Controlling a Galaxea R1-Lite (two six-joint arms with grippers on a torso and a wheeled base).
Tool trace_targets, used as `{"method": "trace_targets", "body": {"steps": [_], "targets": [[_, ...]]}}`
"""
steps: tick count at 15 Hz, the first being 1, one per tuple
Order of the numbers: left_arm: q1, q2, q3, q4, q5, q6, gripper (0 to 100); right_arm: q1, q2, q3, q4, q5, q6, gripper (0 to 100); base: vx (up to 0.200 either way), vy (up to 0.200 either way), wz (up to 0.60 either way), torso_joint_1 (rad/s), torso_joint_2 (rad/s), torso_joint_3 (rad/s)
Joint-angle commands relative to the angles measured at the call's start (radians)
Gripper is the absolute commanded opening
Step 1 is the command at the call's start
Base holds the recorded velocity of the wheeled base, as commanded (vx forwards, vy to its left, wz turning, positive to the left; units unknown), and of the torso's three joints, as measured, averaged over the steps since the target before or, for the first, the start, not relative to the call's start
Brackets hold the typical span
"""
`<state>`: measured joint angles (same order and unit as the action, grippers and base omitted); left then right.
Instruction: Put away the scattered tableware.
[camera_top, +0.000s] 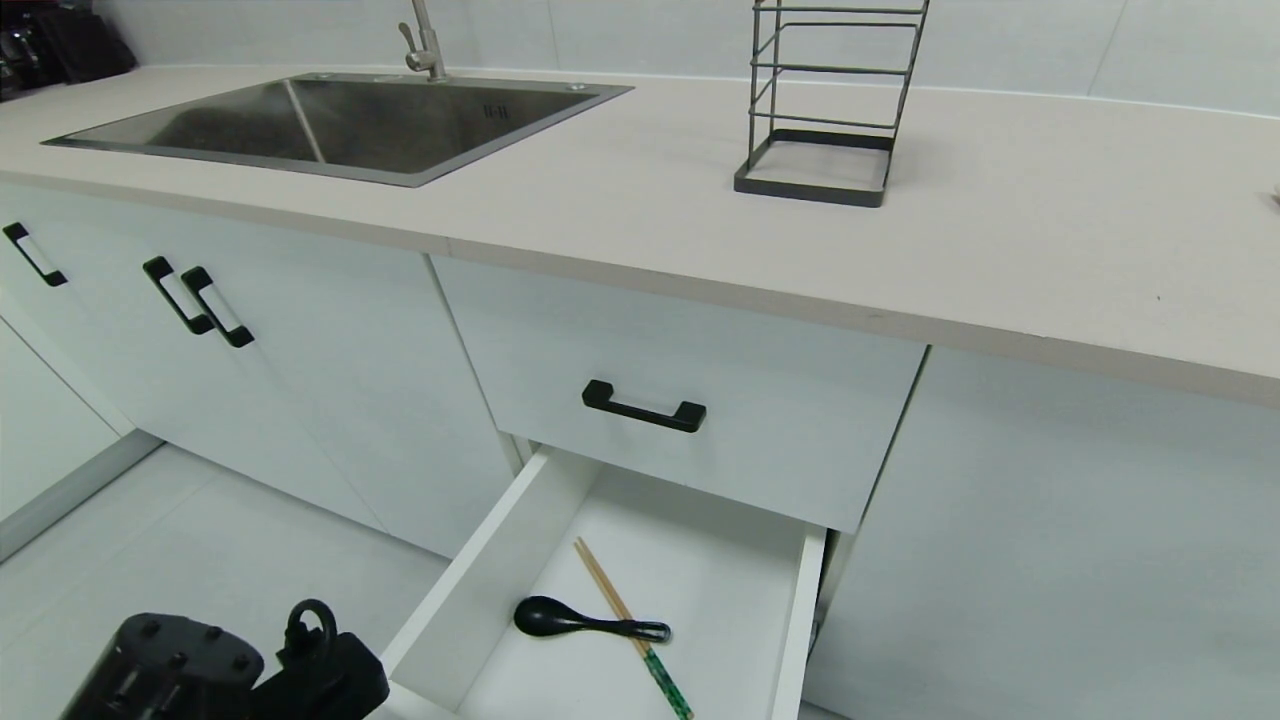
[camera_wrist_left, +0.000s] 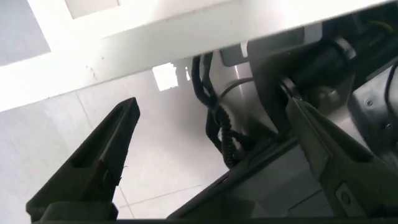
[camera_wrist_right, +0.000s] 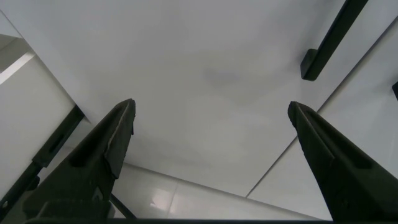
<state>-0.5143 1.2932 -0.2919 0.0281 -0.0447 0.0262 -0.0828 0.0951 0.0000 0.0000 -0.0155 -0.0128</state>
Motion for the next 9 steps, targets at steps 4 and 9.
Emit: {"method": "trace_targets", "body": {"steps": [4, 9], "targets": [[-0.03, 0.06, -0.007, -0.073, 0.025, -0.022, 100, 0.0, 0.003, 0.0, 0.0, 0.0, -0.001, 100, 0.0, 0.0, 0.0, 0.0, 0.0, 0.0], [-0.03, 0.14, -0.009, -0.191, 0.046, -0.034, 100, 0.0, 0.003, 0.0, 0.0, 0.0, -0.001, 100, 0.0, 0.0, 0.0, 0.0, 0.0, 0.0]]}}
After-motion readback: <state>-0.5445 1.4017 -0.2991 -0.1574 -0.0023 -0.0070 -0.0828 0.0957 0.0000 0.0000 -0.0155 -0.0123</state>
